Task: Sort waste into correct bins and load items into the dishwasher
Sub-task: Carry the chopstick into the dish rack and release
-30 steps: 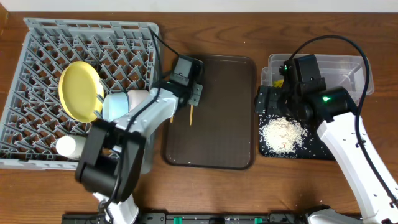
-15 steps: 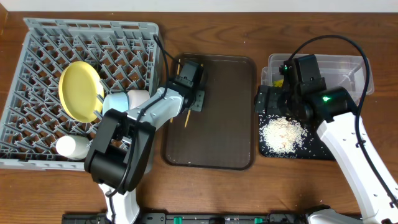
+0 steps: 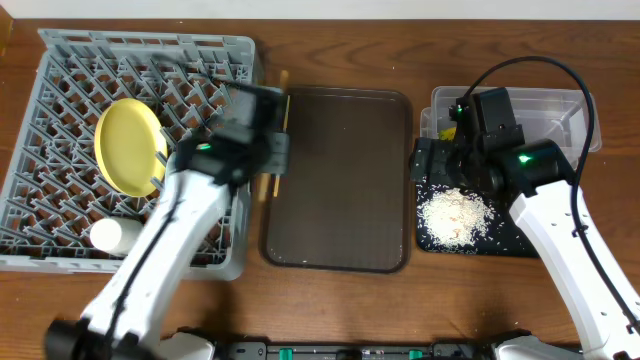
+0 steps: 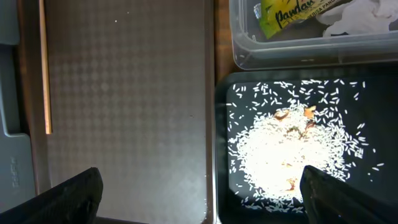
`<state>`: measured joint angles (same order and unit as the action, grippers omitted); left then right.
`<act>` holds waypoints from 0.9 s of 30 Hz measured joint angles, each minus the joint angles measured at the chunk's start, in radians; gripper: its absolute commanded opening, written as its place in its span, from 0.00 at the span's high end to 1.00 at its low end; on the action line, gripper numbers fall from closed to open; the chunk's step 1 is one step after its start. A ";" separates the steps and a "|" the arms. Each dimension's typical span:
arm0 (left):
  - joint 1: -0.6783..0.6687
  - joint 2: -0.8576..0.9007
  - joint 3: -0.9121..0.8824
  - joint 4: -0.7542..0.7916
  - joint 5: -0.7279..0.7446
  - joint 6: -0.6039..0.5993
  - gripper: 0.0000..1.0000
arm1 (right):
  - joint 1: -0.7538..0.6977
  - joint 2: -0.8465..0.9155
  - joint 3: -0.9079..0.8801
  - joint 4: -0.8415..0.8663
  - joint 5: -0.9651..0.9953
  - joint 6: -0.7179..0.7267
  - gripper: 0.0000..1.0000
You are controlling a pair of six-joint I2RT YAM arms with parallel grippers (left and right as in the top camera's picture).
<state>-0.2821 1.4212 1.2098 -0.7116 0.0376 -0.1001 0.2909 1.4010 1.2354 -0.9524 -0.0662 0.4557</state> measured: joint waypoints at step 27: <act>0.337 -0.053 0.001 -0.171 -0.223 0.160 0.67 | 0.000 0.000 0.000 -0.001 0.000 0.000 0.01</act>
<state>0.0547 1.3685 1.2106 -0.8829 -0.1852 0.0597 0.2909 1.4010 1.2350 -0.9531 -0.0662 0.4557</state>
